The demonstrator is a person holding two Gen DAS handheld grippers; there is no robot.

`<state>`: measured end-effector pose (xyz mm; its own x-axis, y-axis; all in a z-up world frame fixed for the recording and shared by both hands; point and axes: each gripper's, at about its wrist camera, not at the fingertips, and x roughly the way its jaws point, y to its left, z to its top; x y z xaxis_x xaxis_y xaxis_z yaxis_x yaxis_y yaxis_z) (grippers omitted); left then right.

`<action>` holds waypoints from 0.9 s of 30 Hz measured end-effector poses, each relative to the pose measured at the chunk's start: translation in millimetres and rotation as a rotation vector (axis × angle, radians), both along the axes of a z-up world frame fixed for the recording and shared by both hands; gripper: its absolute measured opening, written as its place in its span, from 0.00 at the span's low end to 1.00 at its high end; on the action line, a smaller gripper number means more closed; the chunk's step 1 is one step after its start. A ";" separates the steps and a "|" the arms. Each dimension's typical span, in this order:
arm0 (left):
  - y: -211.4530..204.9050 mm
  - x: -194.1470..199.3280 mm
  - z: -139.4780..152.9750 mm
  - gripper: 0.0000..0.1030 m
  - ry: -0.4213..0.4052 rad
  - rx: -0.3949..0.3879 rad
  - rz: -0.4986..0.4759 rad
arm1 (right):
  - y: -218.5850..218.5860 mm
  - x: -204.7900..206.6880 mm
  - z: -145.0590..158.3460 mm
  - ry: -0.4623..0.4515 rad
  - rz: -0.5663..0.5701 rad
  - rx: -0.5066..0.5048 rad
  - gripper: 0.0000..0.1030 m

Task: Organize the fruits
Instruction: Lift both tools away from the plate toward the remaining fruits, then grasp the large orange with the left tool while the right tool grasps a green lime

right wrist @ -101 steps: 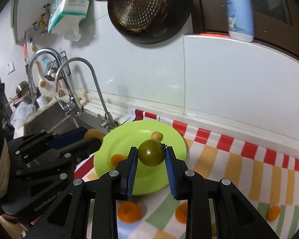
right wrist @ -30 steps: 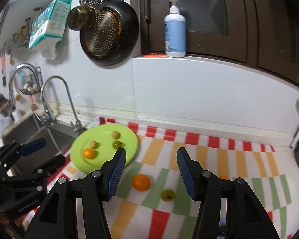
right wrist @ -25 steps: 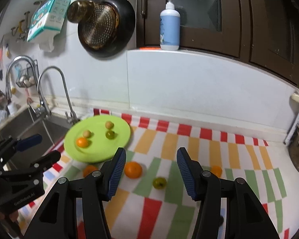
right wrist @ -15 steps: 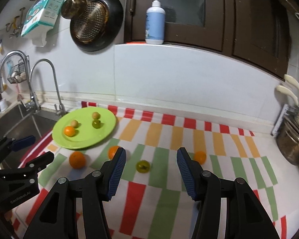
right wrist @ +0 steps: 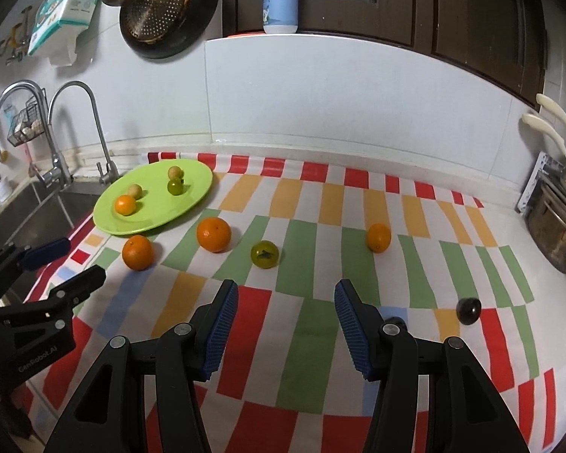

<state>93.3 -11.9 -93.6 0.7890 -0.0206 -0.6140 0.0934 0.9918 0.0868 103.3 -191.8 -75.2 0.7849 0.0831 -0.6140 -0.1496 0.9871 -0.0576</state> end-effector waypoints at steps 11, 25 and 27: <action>9.1 23.9 -13.9 0.55 0.020 0.026 0.029 | 9.9 28.9 -19.5 0.023 0.028 -0.018 0.53; 13.3 58.9 -30.2 0.55 0.097 -0.028 0.032 | 20.4 69.0 -43.8 0.078 0.056 0.022 0.52; 12.7 63.9 -31.6 0.55 0.107 -0.038 0.035 | 20.9 74.3 -46.0 0.079 0.057 0.034 0.52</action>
<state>157.1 0.8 -125.2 0.7197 -0.0191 -0.6941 0.0656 0.9970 0.0406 177.6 -170.8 -121.2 0.7273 0.1480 -0.6702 -0.2082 0.9780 -0.0100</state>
